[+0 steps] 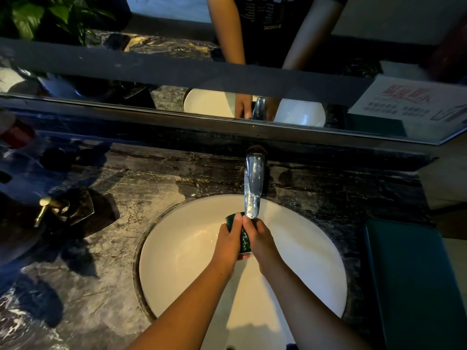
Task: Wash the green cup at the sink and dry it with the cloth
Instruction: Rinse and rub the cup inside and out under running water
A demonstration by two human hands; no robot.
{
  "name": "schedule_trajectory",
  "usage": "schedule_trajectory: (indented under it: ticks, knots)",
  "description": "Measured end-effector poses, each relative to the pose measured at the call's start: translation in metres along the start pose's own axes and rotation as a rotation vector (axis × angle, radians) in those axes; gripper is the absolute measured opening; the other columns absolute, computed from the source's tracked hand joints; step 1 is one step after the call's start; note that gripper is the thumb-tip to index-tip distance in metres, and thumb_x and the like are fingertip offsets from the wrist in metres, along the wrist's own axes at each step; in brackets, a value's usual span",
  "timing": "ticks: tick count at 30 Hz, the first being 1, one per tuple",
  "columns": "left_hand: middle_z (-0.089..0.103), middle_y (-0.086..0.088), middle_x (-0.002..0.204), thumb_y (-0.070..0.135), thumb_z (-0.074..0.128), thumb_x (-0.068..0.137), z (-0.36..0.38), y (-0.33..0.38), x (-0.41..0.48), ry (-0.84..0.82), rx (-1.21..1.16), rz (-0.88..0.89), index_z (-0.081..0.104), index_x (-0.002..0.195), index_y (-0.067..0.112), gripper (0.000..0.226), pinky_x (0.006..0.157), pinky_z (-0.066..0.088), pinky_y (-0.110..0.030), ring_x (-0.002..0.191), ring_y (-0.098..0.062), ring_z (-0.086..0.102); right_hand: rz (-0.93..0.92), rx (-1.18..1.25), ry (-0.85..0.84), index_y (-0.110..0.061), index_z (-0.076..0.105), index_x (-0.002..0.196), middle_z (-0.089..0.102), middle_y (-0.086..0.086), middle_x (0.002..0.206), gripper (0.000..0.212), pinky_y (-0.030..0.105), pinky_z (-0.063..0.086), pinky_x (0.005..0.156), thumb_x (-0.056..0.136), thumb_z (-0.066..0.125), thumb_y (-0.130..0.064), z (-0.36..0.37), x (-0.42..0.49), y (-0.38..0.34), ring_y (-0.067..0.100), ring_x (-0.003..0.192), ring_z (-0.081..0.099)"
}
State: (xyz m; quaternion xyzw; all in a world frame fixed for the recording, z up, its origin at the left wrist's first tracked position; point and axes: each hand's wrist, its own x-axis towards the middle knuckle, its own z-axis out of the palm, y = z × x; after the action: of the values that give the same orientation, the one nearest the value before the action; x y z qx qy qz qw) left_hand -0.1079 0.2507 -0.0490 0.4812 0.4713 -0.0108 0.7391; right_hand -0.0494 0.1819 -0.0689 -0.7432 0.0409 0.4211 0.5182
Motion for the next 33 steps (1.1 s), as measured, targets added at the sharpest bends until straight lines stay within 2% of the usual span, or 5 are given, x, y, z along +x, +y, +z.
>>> schedule_trajectory:
  ticks: [16, 24, 27, 30, 33]
  knots:
    - [0.077, -0.010, 0.111, 0.062, 0.028, 0.102, -0.016, -0.004, 0.006, -0.147, -0.073, -0.051, 0.065, 0.118, 0.031, 0.052, 0.083, 0.062, -0.045, 0.103, -0.028, 0.073, 0.165, 0.304, -0.032, -0.023, 0.063, 0.131, 0.071, 0.013, 0.125, 0.043, 0.056, 0.051, 0.107, 0.107, 0.039, -0.050, -0.001, -0.004, -0.003, 0.031, 0.116, 0.068]
    - [0.066, -0.022, 0.115, 0.048, 0.031, 0.106, -0.007, -0.001, 0.007, 0.117, 0.160, 0.094, 0.057, 0.122, 0.009, 0.050, 0.091, 0.055, -0.059, 0.105, -0.036, 0.067, -0.042, 0.071, 0.040, -0.029, 0.043, 0.140, 0.060, 0.005, 0.130, 0.037, 0.051, 0.056, 0.101, 0.105, 0.048, -0.044, 0.005, -0.005, -0.001, 0.023, 0.114, 0.064]
    - [0.070, -0.016, 0.112, 0.060, 0.033, 0.101, -0.002, -0.002, 0.004, 0.050, 0.125, 0.051, 0.057, 0.124, 0.011, 0.058, 0.084, 0.061, -0.052, 0.099, -0.028, 0.071, -0.117, -0.032, 0.025, -0.028, 0.040, 0.145, 0.063, 0.002, 0.130, 0.049, 0.042, 0.058, 0.094, 0.102, 0.054, -0.048, 0.006, -0.005, 0.004, 0.020, 0.113, 0.065]
    - [0.074, -0.017, 0.103, 0.064, 0.038, 0.098, -0.002, -0.008, 0.003, 0.052, 0.144, 0.043, 0.061, 0.117, 0.010, 0.061, 0.064, 0.064, -0.038, 0.089, -0.028, 0.075, -0.080, 0.004, 0.034, -0.034, 0.046, 0.128, 0.064, -0.001, 0.118, 0.029, 0.031, 0.055, 0.076, 0.104, 0.047, -0.049, 0.007, -0.004, 0.004, 0.012, 0.104, 0.065]
    - [0.075, -0.021, 0.101, 0.062, 0.038, 0.099, -0.009, -0.011, 0.005, 0.023, 0.108, 0.022, 0.065, 0.114, 0.009, 0.061, 0.065, 0.064, -0.039, 0.089, -0.033, 0.075, -0.012, 0.084, 0.031, -0.035, 0.048, 0.120, 0.064, 0.003, 0.115, 0.018, 0.040, 0.059, 0.082, 0.107, 0.038, -0.044, 0.006, -0.004, 0.003, 0.019, 0.104, 0.065]
